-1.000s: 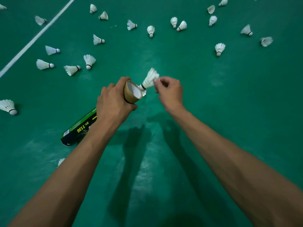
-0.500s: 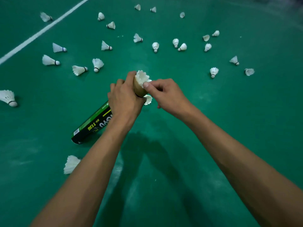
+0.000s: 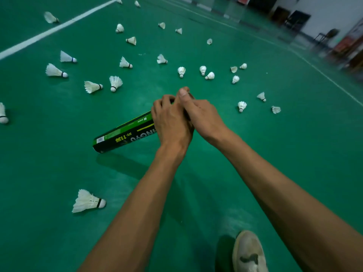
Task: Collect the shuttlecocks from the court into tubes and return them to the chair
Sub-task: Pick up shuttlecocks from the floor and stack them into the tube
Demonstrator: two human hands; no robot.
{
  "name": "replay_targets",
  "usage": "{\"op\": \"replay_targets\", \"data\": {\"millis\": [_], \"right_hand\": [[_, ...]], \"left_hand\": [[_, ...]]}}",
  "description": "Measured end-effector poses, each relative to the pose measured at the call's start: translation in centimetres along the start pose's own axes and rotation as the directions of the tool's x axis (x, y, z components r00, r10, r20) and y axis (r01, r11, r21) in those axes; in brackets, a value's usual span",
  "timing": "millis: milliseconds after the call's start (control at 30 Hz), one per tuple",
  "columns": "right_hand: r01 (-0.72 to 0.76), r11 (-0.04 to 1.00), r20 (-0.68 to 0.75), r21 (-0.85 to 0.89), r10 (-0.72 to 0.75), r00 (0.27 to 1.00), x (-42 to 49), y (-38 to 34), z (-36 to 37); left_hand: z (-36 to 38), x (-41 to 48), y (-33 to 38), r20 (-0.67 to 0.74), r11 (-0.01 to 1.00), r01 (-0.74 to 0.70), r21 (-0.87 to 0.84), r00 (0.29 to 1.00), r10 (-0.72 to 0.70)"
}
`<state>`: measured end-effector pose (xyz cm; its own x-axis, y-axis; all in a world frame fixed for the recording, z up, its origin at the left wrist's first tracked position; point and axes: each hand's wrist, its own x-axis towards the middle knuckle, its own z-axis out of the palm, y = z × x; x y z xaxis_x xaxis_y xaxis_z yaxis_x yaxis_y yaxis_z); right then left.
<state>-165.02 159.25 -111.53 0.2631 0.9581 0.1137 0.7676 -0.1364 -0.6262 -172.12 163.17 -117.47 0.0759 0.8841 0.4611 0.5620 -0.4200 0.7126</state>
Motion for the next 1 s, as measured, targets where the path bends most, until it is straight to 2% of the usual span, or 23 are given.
{"op": "replay_targets", "data": {"millis": [133, 200, 233, 267, 333, 400, 433, 467, 500, 533, 600, 633, 700, 800, 900, 1000], "right_hand": [[-0.142, 0.969, 0.24, 0.201, 0.092, 0.966, 2.6, -0.1, 2.3], [-0.174, 0.958, 0.343, 0.23, 0.088, 0.935, 3.6, -0.2, 4.3], [-0.158, 0.961, 0.345, 0.226, 0.073, 0.936, 3.9, 0.0, 5.3], [-0.12, 0.963, 0.293, 0.242, 0.045, 0.955, 4.1, 0.0, 6.0], [-0.029, 0.915, 0.069, 0.402, 0.001, 0.998, 4.6, 0.6, 6.7], [-0.009, 0.761, -0.099, 0.649, 0.096, 0.99, 5.5, 1.7, 6.5], [-0.024, 0.687, -0.128, 0.726, 0.169, 0.977, 6.2, 2.5, 6.3], [-0.058, 0.662, -0.138, 0.747, 0.24, 0.961, 7.0, 3.6, 6.3], [-0.109, 0.702, -0.146, 0.704, 0.293, 0.945, 7.9, 5.0, 6.4], [-0.181, 0.787, -0.14, 0.59, 0.32, 0.937, 8.7, 6.8, 6.8], [-0.289, 0.93, -0.039, 0.225, 0.305, 0.951, 9.9, 10.7, 7.7], [-0.3, 0.952, 0.045, 0.062, 0.298, 0.954, 10.2, 12.7, 8.4], [-0.275, 0.947, 0.218, -0.165, 0.307, 0.926, 10.4, 15.7, 9.7], [-0.141, 0.9, 0.378, -0.414, 0.311, 0.872, 11.5, 18.4, 11.2], [-0.001, 0.831, 0.466, -0.556, 0.313, 0.828, 13.7, 19.6, 11.9], [0.088, 0.788, 0.523, -0.609, 0.316, 0.791, 16.4, 20.1, 13.2]], "left_hand": [[-0.4, -0.3, -2.2, 0.056, 0.996, -0.063, 0.059, 0.997, 0.06], [-0.9, -0.1, -4.2, 0.05, 0.993, -0.048, 0.111, 0.998, 0.042], [-1.2, -0.1, -5.1, 0.053, 0.99, -0.042, 0.133, 0.998, 0.035], [-1.6, 0.1, -5.8, 0.055, 0.988, -0.042, 0.145, 0.998, 0.035], [-2.1, 0.9, -7.0, 0.061, 0.983, -0.053, 0.175, 0.997, 0.043], [-2.6, 2.1, -8.1, 0.055, 0.974, -0.037, 0.222, 0.998, 0.026], [-2.8, 2.7, -8.7, 0.043, 0.97, -0.018, 0.244, 0.999, 0.008], [-3.0, 3.3, -9.3, 0.029, 0.964, 0.003, 0.264, 1.0, -0.011], [-3.1, 3.8, -9.8, 0.018, 0.96, 0.021, 0.279, 0.999, -0.027], [-3.2, 4.1, -10.2, 0.014, 0.956, 0.033, 0.29, 0.999, -0.039], [-3.0, 4.5, -10.6, 0.032, 0.947, 0.037, 0.318, 0.998, -0.049], [-2.8, 4.6, -10.6, 0.054, 0.941, 0.027, 0.336, 0.997, -0.047], [-2.5, 4.9, -10.6, 0.105, 0.934, -0.005, 0.357, 0.994, -0.035], [-2.0, 5.1, -10.4, 0.181, 0.927, -0.047, 0.373, 0.983, -0.022], [-1.9, 5.0, -9.8, 0.221, 0.919, -0.075, 0.387, 0.975, -0.013], [-2.4, 5.0, -9.2, 0.204, 0.909, -0.072, 0.41, 0.979, -0.015]]}}
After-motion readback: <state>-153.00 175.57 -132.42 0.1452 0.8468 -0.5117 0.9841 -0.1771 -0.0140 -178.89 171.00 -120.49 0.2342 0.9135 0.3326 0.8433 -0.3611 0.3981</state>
